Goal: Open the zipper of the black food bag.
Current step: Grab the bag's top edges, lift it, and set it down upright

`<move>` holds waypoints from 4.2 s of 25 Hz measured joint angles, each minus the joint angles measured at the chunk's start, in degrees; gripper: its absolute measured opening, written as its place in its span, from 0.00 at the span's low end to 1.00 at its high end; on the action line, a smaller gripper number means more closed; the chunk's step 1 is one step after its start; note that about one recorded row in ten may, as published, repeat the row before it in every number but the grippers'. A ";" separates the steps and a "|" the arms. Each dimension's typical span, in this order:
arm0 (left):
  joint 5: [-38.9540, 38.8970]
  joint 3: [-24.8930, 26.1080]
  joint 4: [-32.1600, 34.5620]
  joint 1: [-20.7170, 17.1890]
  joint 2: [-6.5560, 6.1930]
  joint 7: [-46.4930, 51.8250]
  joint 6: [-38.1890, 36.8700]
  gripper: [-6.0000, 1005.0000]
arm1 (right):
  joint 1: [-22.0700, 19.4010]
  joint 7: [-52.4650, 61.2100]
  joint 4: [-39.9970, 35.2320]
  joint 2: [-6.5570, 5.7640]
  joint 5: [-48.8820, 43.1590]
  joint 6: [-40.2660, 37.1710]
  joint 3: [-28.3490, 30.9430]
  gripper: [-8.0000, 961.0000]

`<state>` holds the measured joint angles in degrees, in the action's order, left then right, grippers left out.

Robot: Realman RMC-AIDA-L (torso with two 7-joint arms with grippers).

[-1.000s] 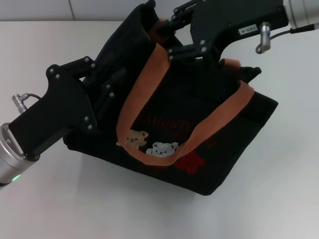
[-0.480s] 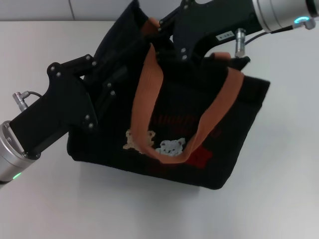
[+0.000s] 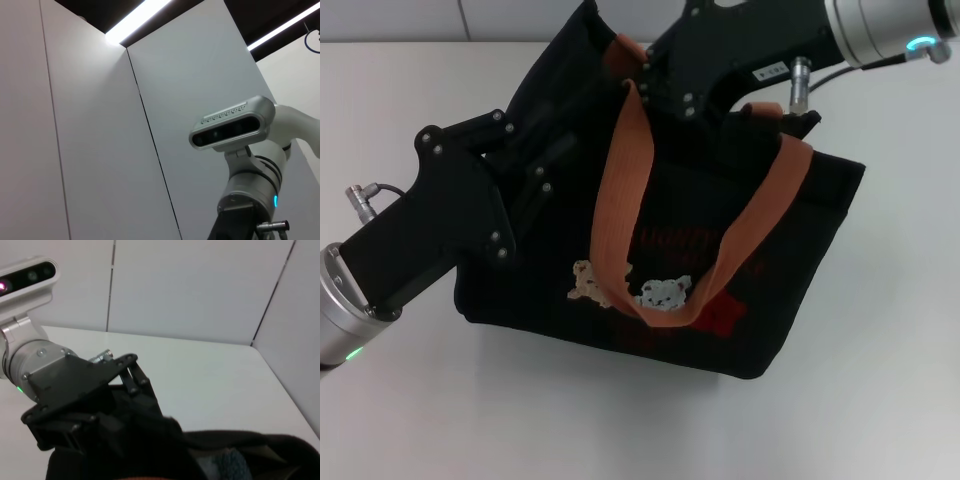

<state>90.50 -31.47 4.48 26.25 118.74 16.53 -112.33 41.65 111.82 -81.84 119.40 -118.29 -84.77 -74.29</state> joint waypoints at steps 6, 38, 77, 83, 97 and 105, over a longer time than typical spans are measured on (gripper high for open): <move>-0.23 0.26 0.00 -0.28 0.00 0.00 -0.01 0.21 | -4.21 0.17 -2.58 0.04 0.94 -0.69 0.81 0.01; 0.01 0.01 2.03 1.07 0.08 0.00 -1.18 0.20 | 13.92 28.96 17.75 -8.66 4.20 -12.35 15.56 0.28; 0.03 -0.60 2.02 1.61 0.17 0.00 -1.23 0.20 | 21.63 30.06 25.50 -2.86 -6.56 -7.61 12.35 0.40; 0.03 -0.64 2.02 1.61 0.17 0.00 -1.23 0.20 | 22.48 30.11 25.49 -2.27 -9.83 -7.05 11.53 0.37; 0.03 -0.70 2.02 1.77 0.25 -0.08 -1.40 0.20 | 19.65 28.78 18.05 -1.98 -10.37 -8.24 10.58 0.07; -0.05 -0.70 1.78 1.76 0.26 -0.43 -1.41 0.20 | 15.32 28.90 12.31 -2.00 -9.10 -11.01 11.73 0.01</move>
<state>90.45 -32.17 6.26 28.01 119.01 16.10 -113.75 56.98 140.72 -69.54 117.40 -127.39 -95.78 -62.56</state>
